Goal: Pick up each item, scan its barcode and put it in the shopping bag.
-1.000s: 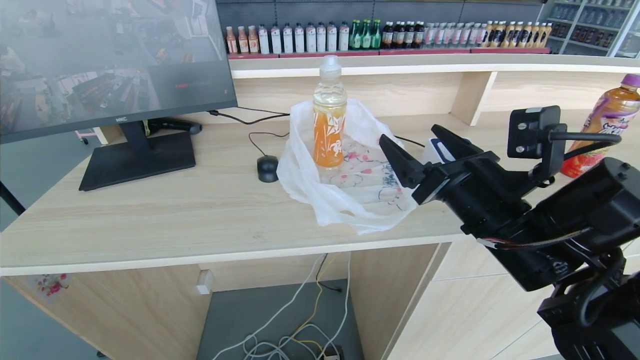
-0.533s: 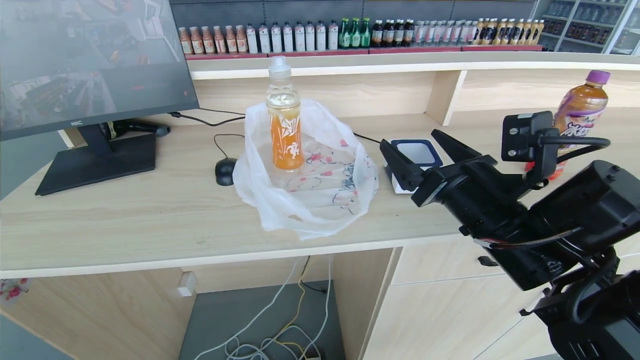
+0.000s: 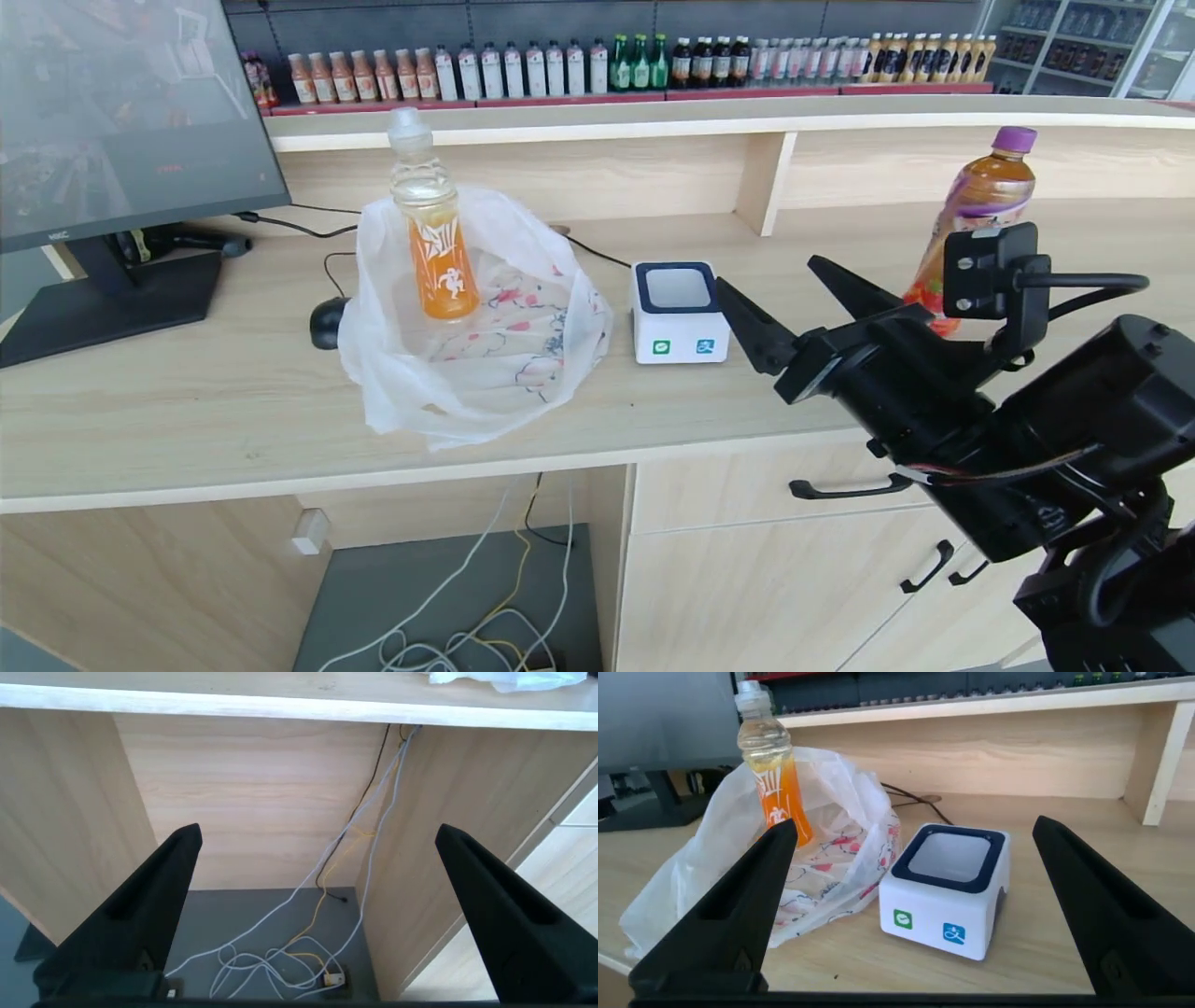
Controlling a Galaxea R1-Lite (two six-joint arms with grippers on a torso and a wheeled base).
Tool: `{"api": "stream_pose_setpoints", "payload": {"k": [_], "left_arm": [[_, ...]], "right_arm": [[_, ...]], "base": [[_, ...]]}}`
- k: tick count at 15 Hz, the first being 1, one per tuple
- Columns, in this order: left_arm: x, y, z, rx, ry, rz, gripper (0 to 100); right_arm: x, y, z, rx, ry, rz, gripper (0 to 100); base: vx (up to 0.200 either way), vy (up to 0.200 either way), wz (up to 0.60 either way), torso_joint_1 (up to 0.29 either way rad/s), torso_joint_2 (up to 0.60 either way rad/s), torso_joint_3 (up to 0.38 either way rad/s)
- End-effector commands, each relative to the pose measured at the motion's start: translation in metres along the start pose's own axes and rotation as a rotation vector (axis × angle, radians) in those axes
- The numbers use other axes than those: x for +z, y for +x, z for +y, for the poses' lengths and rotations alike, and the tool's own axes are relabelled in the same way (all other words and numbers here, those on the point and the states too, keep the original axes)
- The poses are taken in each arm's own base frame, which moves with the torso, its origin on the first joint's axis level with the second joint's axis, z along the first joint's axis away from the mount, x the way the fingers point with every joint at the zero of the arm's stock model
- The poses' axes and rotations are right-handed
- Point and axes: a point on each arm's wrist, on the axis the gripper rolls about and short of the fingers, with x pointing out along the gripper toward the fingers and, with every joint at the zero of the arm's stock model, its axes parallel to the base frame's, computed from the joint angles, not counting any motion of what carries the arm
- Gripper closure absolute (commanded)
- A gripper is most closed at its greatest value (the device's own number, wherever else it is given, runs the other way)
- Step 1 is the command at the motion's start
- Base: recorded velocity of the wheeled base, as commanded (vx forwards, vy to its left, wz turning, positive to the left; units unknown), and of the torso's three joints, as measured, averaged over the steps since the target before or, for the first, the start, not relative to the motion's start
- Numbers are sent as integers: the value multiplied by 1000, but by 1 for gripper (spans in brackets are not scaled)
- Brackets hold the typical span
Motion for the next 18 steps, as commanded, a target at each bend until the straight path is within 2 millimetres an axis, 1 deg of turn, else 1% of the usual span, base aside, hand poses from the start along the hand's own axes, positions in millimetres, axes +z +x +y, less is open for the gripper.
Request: {"api": "stream_pose_setpoints", "payload": {"k": [1, 9, 18], "left_arm": [[0, 0, 0, 1, 0, -1, 0], [0, 0, 0, 1, -6, -1, 0], [0, 0, 0, 1, -6, -1, 0]], "right_arm": [[2, -1, 0, -4, 1, -7, 0], [1, -6, -1, -6, -1, 10, 0], [1, -4, -1, -9, -21, 6, 0]], "base": [[0, -200, 0, -2, 7, 12], [0, -200, 0, 2, 3, 1], [0, -200, 0, 2, 0, 2]]}}
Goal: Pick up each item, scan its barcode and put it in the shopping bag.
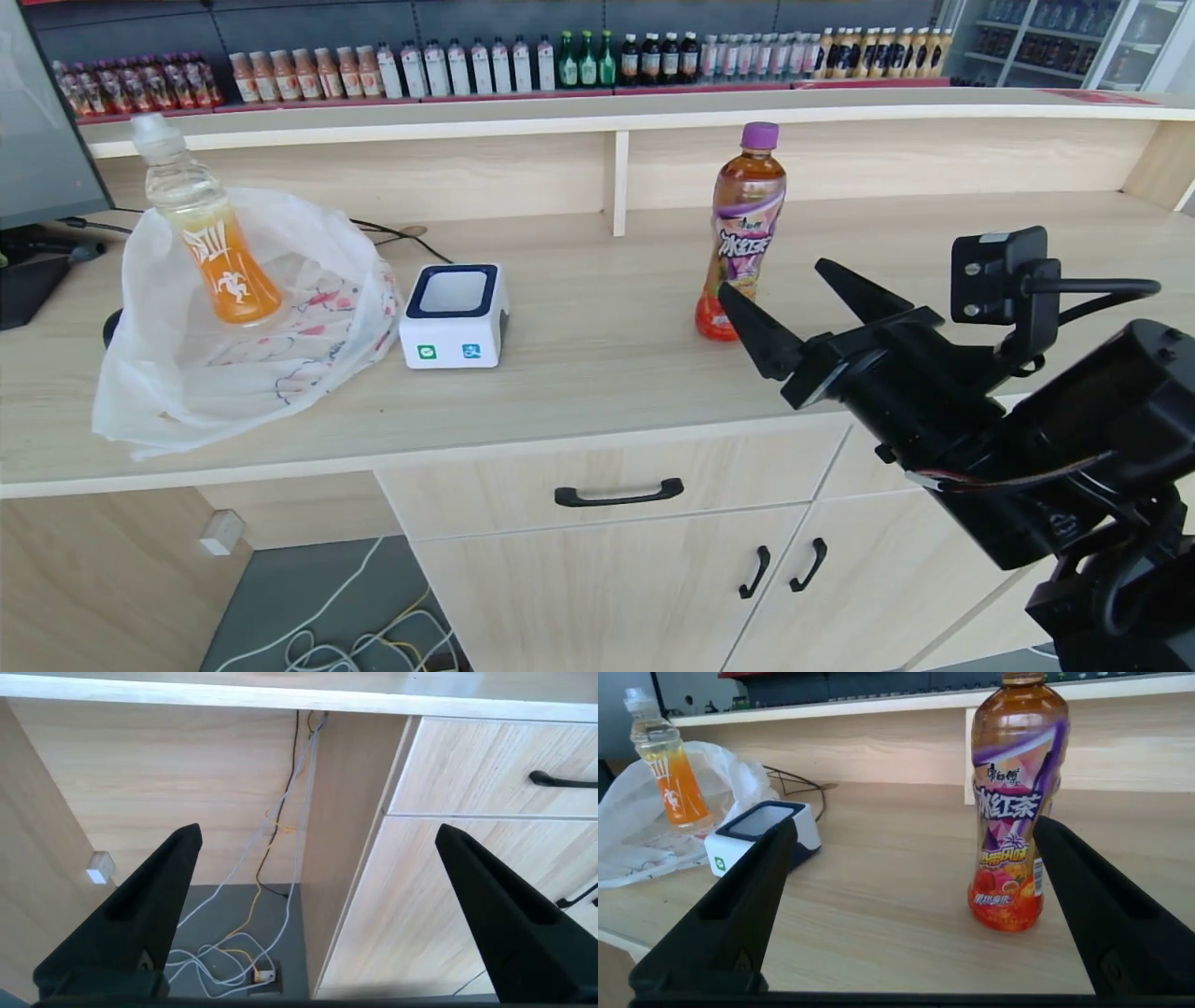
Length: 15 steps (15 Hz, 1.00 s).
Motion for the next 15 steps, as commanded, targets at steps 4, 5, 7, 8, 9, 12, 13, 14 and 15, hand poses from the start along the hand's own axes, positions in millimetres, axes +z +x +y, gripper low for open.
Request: {"api": "stream_pose_setpoints", "payload": {"k": [4, 5, 7, 8, 9, 12, 13, 14, 15], "left_arm": [[0, 0, 0, 1, 4, -1, 0], [0, 0, 0, 1, 7, -1, 0], [0, 0, 0, 1, 12, -1, 0], [0, 0, 0, -1, 12, -1, 0], [0, 0, 0, 1, 12, -1, 0], [0, 0, 0, 1, 12, -1, 0], [0, 0, 0, -1, 12, -1, 0], [0, 0, 0, 1, 12, -1, 0], [0, 0, 0, -1, 11, -1, 0]], "right_arm": [[1, 1, 0, 0, -2, -7, 0], [1, 1, 0, 0, -2, -5, 0], [0, 2, 0, 0, -3, -5, 0], [-2, 2, 0, -1, -4, 2, 0], [-4, 2, 0, -6, -5, 9, 0], [-14, 2, 2, -83, 5, 44, 0], [-17, 2, 2, -83, 3, 55, 0], [-23, 1, 2, -80, -6, 76, 0], [-21, 4, 3, -81, -4, 66, 0]], "base": [[0, 0, 0, 0, 0, 0], [0, 0, 0, 0, 0, 0], [0, 0, 0, 0, 0, 0], [0, 0, 0, 0, 0, 0], [0, 0, 0, 0, 0, 0], [0, 0, 0, 0, 0, 0], [0, 0, 0, 0, 0, 0], [0, 0, 0, 0, 0, 0], [0, 0, 0, 0, 0, 0]]}}
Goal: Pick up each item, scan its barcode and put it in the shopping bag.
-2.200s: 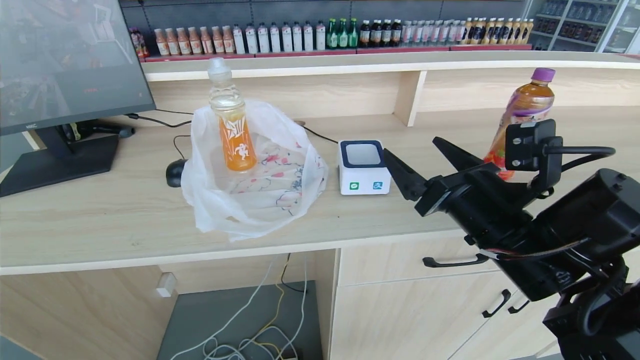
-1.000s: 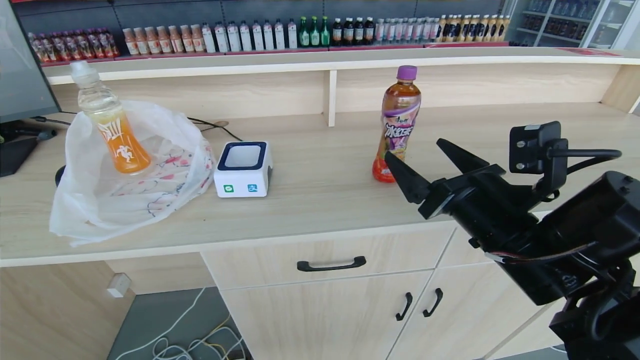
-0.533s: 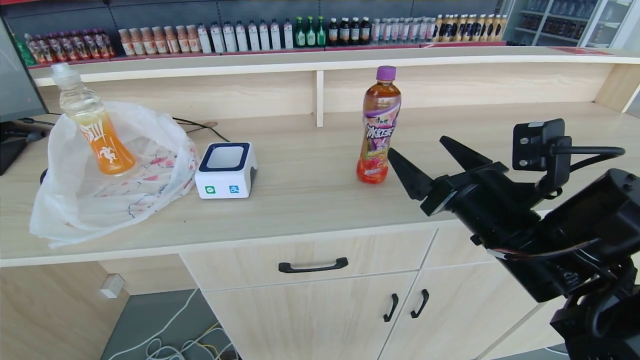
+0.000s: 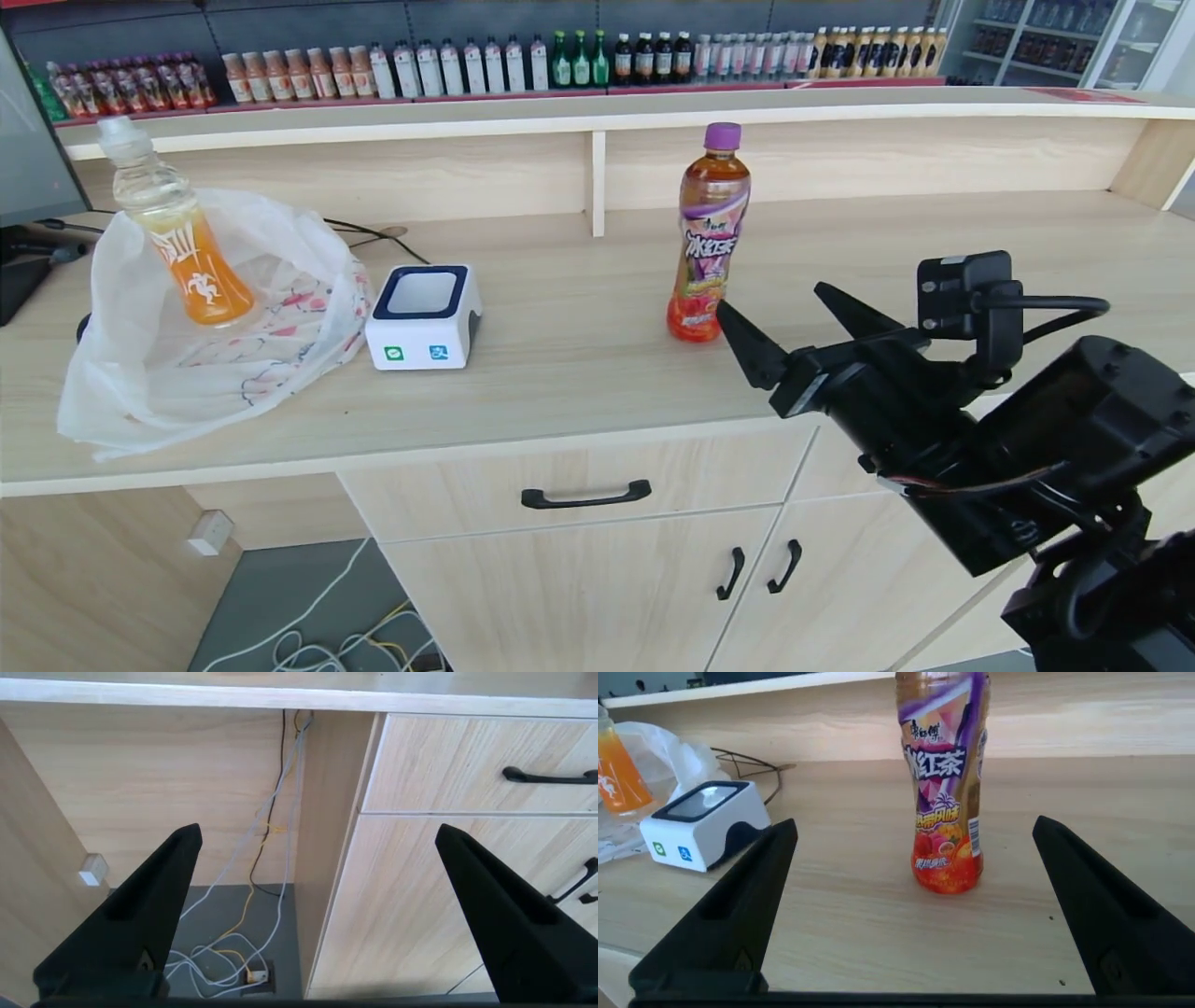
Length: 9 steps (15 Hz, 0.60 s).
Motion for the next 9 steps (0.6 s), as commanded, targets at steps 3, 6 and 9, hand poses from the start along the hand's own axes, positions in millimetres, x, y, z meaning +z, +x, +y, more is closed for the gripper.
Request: {"api": "stream_pose_setpoints", "payload": {"k": [3, 6, 9], "left_arm": [[0, 0, 0, 1, 0, -1, 0], [0, 0, 0, 1, 0, -1, 0], [0, 0, 0, 1, 0, -1, 0]], "right_arm": [[0, 18, -3, -21, -21, 56, 0], [9, 36, -9, -46, -34, 77, 0], [18, 63, -19, -81, -51, 103, 0]], "base": [[0, 0, 0, 0, 0, 0], [0, 0, 0, 0, 0, 0], [0, 0, 0, 0, 0, 0]]}}
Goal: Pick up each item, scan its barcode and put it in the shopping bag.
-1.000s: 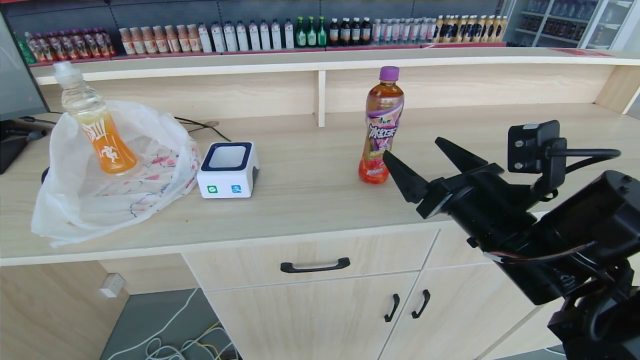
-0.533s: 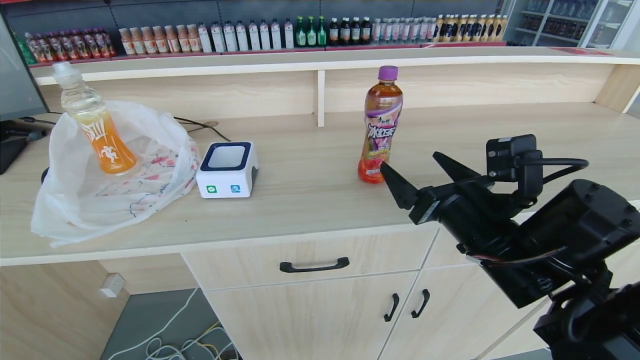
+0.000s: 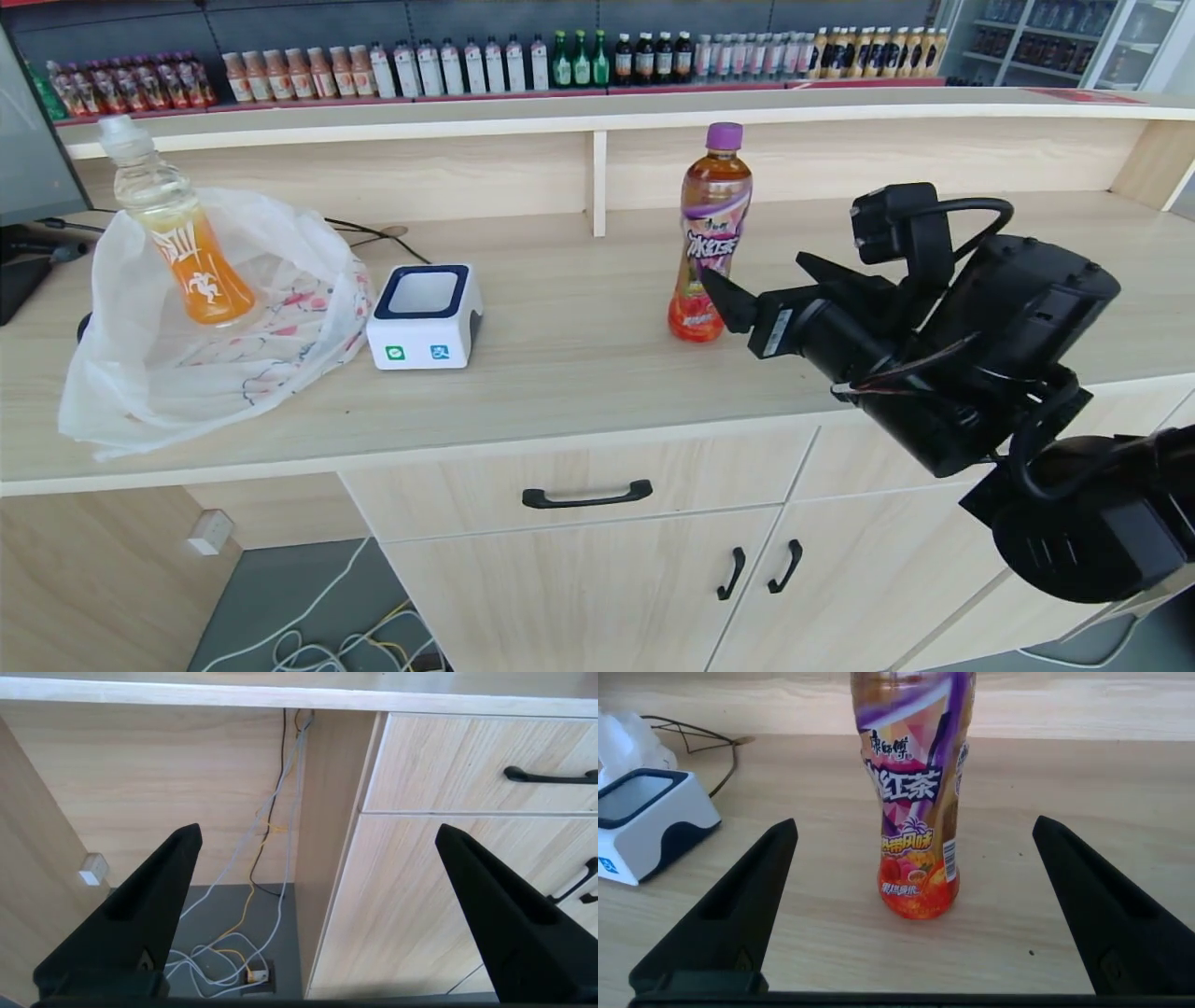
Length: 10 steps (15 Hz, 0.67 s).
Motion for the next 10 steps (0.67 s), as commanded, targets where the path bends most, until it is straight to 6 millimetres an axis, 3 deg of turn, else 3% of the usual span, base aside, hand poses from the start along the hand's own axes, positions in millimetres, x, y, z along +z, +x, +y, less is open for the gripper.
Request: {"api": "stream_pose_setpoints", "payload": {"k": [1, 5, 10], "left_arm": [[0, 0, 0, 1, -1, -1, 0], [0, 0, 0, 0, 0, -1, 0], [0, 0, 0, 0, 0, -1, 0]], "right_arm": [[6, 17, -5, -23, -2, -15, 0], [-1, 39, -2, -26, -4, -14, 0], [-9, 50, 1, -5, -6, 0, 0]], "base": [[0, 0, 0, 0, 0, 0], [0, 0, 0, 0, 0, 0], [0, 0, 0, 0, 0, 0]]}}
